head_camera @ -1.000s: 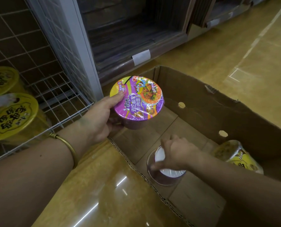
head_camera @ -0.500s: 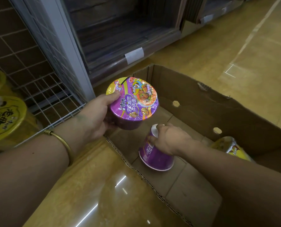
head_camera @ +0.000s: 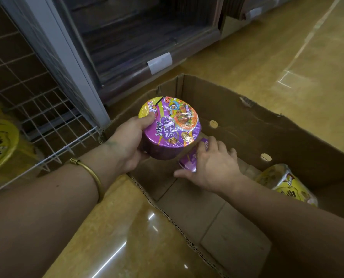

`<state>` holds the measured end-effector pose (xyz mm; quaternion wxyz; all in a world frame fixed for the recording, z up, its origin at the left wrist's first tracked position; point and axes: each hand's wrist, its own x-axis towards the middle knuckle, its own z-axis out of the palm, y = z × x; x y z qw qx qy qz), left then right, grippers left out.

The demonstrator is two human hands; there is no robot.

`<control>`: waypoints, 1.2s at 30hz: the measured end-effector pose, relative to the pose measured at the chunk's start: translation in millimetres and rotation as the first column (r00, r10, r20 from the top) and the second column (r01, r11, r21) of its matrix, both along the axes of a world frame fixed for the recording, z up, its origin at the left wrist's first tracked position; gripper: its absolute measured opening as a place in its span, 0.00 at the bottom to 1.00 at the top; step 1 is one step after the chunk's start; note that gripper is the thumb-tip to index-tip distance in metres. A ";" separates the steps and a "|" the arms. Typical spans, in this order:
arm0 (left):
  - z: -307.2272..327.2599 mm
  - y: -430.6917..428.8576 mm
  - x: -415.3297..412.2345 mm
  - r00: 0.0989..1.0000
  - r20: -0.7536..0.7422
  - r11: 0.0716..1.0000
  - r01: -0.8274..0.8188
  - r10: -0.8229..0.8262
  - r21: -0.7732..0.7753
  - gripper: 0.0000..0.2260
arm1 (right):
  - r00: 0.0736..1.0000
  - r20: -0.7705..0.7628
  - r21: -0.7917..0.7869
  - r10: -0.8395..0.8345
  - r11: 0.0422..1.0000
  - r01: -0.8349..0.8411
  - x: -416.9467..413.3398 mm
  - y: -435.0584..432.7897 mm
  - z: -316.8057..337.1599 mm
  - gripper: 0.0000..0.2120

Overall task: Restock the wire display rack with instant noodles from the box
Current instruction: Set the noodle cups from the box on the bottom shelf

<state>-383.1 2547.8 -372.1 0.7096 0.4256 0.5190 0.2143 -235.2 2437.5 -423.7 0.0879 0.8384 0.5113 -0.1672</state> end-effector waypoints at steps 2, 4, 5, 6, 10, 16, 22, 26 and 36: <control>-2.0 -0.6 -0.6 1.000 -0.011 1.000 0.001 -0.001 0.002 0.17 | 1.000 -0.013 -0.066 0.000 0.998 -0.001 1.2 -5.7 -8.6 0.60; -3.5 -0.6 -1.7 1.000 -0.016 1.000 0.001 -0.001 0.004 0.17 | 0.998 -0.044 -0.061 -0.036 0.998 0.034 5.6 -9.3 -14.7 0.58; -3.9 -0.7 -1.8 1.000 -0.014 1.000 -0.001 0.001 0.008 0.17 | 0.996 -0.061 -0.047 -0.061 0.997 0.058 7.7 -10.0 -16.1 0.56; -3.8 -0.7 -1.9 1.000 -0.010 1.000 -0.007 0.007 0.014 0.17 | 0.993 -0.078 -0.042 -0.091 0.995 0.088 9.5 -10.7 -16.4 0.54; -1.0 -1.9 -1.1 0.999 0.031 0.999 -0.028 0.027 0.045 0.16 | 0.933 -0.230 -0.027 -0.276 0.960 0.278 19.1 -10.9 -11.7 0.42; 6.4 -1.9 -7.0 0.993 0.093 0.995 -0.074 0.067 0.073 0.16 | 0.684 -0.601 0.072 -0.414 0.824 0.562 21.6 -8.3 6.3 0.33; 29.4 -2.2 -26.3 0.985 0.129 0.988 -0.125 0.113 0.088 0.16 | 0.188 -0.919 -0.078 -0.345 0.629 0.773 19.2 -10.8 19.0 0.25; 51.5 -5.8 -45.3 0.981 0.127 0.981 -0.159 0.145 0.109 0.14 | 0.109 -0.959 -0.070 -0.261 0.592 0.803 15.9 -16.7 30.7 0.17; 88.4 -15.8 -91.7 0.974 0.133 0.965 -0.206 0.185 0.165 0.15 | 0.019 -0.994 -0.047 -0.109 0.572 0.819 -11.8 -14.6 75.9 0.16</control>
